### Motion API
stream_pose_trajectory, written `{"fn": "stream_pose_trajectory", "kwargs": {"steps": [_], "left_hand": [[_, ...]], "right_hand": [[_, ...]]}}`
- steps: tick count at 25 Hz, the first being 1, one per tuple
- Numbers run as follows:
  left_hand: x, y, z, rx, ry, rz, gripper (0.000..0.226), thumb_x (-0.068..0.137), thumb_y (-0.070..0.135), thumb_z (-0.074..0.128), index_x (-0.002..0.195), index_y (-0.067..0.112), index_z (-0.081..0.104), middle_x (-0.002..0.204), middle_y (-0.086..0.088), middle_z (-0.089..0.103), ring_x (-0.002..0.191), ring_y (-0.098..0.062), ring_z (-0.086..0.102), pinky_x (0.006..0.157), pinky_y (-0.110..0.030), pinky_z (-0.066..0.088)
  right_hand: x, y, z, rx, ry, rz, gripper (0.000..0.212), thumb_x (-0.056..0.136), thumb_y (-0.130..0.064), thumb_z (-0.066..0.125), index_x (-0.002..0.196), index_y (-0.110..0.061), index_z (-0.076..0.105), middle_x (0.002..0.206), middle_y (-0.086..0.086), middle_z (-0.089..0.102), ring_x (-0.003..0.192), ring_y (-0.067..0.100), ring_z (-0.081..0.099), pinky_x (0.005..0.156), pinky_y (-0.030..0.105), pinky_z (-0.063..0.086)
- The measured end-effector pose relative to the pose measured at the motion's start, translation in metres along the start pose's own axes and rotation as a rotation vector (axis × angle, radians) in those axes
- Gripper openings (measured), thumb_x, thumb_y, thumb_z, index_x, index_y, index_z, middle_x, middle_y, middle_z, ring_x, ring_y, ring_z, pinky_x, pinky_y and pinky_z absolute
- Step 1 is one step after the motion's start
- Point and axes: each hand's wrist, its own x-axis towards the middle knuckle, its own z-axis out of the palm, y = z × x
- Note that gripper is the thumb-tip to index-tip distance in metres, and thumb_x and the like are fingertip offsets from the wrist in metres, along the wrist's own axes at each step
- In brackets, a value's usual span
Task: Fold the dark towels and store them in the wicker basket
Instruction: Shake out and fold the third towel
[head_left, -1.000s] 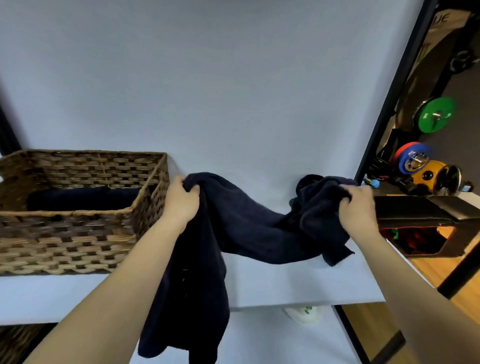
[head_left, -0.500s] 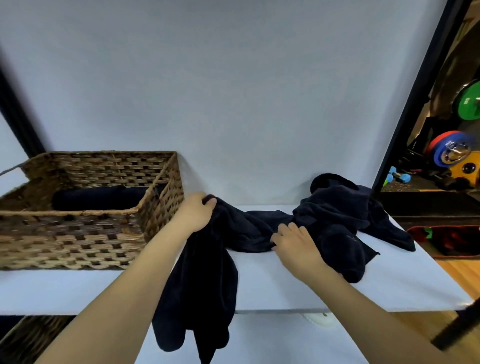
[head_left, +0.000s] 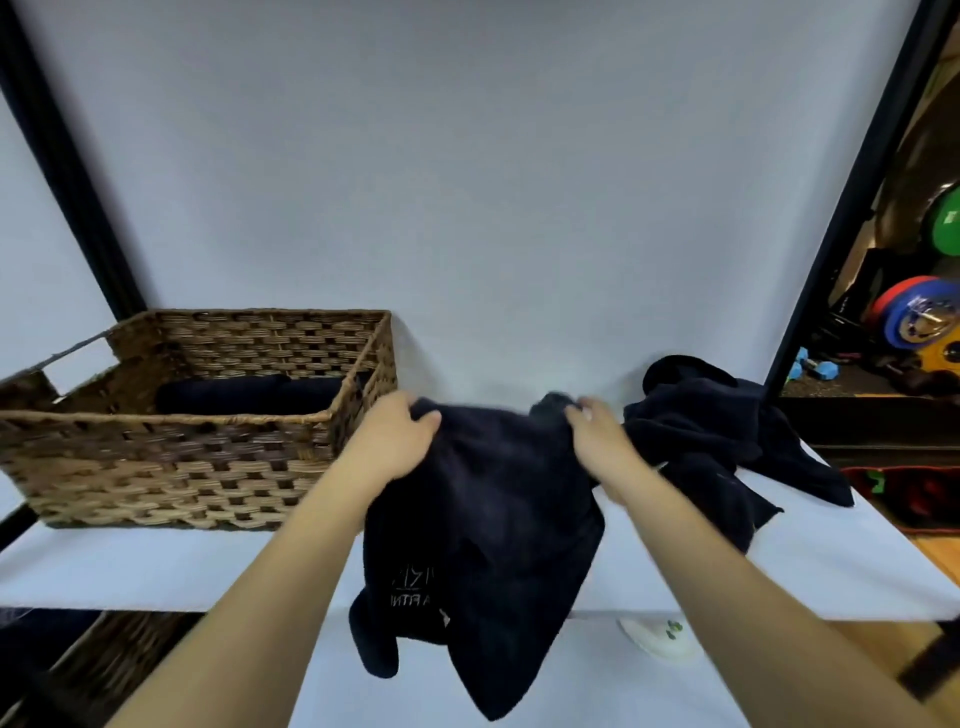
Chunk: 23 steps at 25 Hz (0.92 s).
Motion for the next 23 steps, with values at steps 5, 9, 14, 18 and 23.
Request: {"fn": "stream_pose_trajectory", "kwargs": {"steps": [5,9,14,18,23], "left_hand": [[-0.029,-0.04,0.009,0.244,-0.061,-0.046,0.015,0.102,0.029,0.053,0.105,0.015,0.056,0.099,-0.001,0.058,0.084,-0.016,0.055,0.068,-0.032,0.045],[-0.045,-0.06,0.014,0.174,-0.169,-0.056,0.008,0.103,0.022,0.05,0.105,0.015,0.049,0.099,-0.003,0.056,0.079,-0.013,0.05,0.062,-0.026,0.04],[-0.049,-0.05,-0.01,-0.328,0.125,0.103,0.011,0.102,0.021,0.055,0.096,0.016,0.048,0.091,-0.004,0.057,0.081,-0.019,0.054,0.067,-0.029,0.042],[-0.055,-0.058,-0.01,-0.155,-0.179,-0.124,0.06,0.09,0.068,0.053,0.102,0.012,0.07,0.099,-0.001,0.07,0.093,-0.018,0.066,0.08,-0.033,0.05],[-0.074,-0.075,0.015,-0.057,-0.278,-0.089,0.041,0.101,0.04,0.055,0.081,0.005,0.064,0.081,-0.009,0.065,0.078,-0.025,0.063,0.071,-0.037,0.048]], "right_hand": [[-0.051,0.037,0.029,-0.333,-0.098,0.106,0.06,0.092,-0.048,0.065,0.134,-0.009,0.049,0.128,0.003,0.057,0.115,0.025,0.06,0.096,0.036,0.05],[-0.067,0.031,0.013,-0.769,-0.108,0.107,0.04,0.087,-0.044,0.072,0.076,-0.013,0.048,0.072,0.001,0.054,0.065,0.02,0.053,0.061,0.033,0.044],[-0.09,-0.01,-0.017,0.072,0.32,-0.209,0.018,0.092,-0.029,0.068,0.085,-0.012,0.067,0.087,0.006,0.07,0.085,0.025,0.067,0.074,0.037,0.055],[-0.101,-0.01,-0.036,-0.385,0.072,0.024,0.038,0.089,-0.047,0.069,0.089,-0.01,0.066,0.089,0.004,0.068,0.087,0.023,0.066,0.083,0.04,0.055],[-0.12,0.012,-0.044,-0.443,0.012,0.019,0.03,0.091,-0.028,0.067,0.076,-0.006,0.053,0.079,0.011,0.057,0.07,0.023,0.054,0.067,0.036,0.046]]}}
